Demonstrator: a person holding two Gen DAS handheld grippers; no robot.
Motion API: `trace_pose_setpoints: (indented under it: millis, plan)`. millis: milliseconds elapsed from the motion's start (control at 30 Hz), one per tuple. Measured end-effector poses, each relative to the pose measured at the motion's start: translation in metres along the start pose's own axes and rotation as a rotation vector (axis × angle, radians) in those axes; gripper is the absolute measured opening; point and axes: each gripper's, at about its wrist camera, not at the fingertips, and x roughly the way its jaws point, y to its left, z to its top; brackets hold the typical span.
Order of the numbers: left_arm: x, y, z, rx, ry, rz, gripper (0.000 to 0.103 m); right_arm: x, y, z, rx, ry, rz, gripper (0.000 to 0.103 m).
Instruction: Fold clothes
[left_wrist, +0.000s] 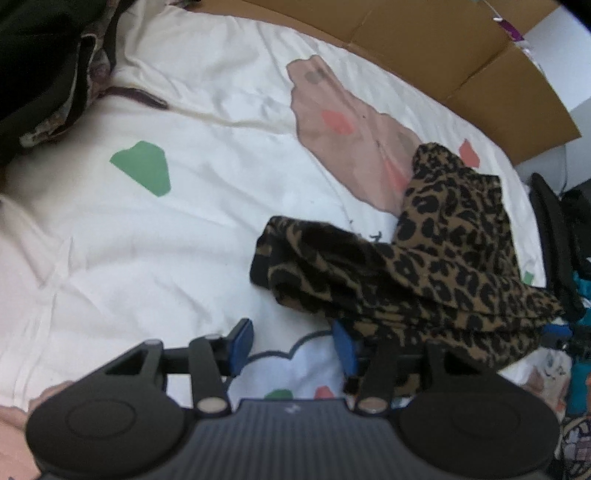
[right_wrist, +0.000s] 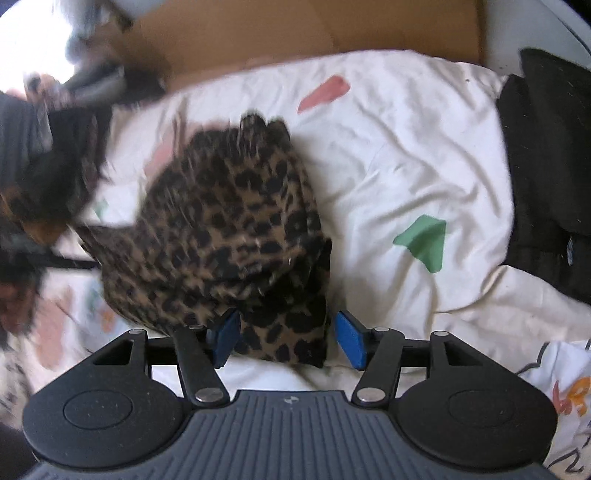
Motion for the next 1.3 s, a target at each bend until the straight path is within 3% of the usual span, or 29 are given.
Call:
trace_pose_setpoints:
  millis: [167, 467, 700, 967, 1000, 1033, 1100, 1167, 1300]
  plan:
    - [0.000, -0.004, 0.005, -0.015, -0.032, 0.007, 0.048, 0.021, 0.010, 0.004, 0.029, -0.002, -0.069, 0.063]
    - [-0.009, -0.012, 0.036, 0.028, -0.104, -0.023, 0.048, 0.013, 0.013, 0.038, 0.000, -0.097, -0.113, 0.063]
    - [-0.005, -0.009, 0.044, 0.044, -0.115, -0.020, 0.048, 0.007, 0.005, 0.045, 0.022, -0.133, -0.098, 0.063]
    - [0.015, 0.000, 0.047, 0.065, -0.128, 0.021, 0.048, 0.023, -0.004, 0.050, 0.011, -0.113, -0.106, 0.054]
    - [0.018, 0.001, 0.049, 0.064, -0.129, 0.015, 0.048, 0.025, -0.006, 0.052, 0.017, -0.115, -0.106, 0.045]
    - [0.020, 0.000, 0.050, 0.071, -0.131, 0.005, 0.048, 0.026, -0.008, 0.053, 0.020, -0.121, -0.105, 0.028]
    - [0.023, -0.002, 0.053, 0.085, -0.139, -0.016, 0.029, 0.025, -0.009, 0.055, 0.013, -0.131, -0.099, 0.005]
    - [0.023, -0.002, 0.056, 0.079, -0.148, -0.030, 0.013, 0.023, -0.008, 0.056, -0.003, -0.139, -0.095, 0.003]
    - [0.013, -0.003, 0.056, 0.073, -0.200, -0.049, 0.008, 0.010, -0.003, 0.059, -0.022, -0.191, -0.100, 0.001]
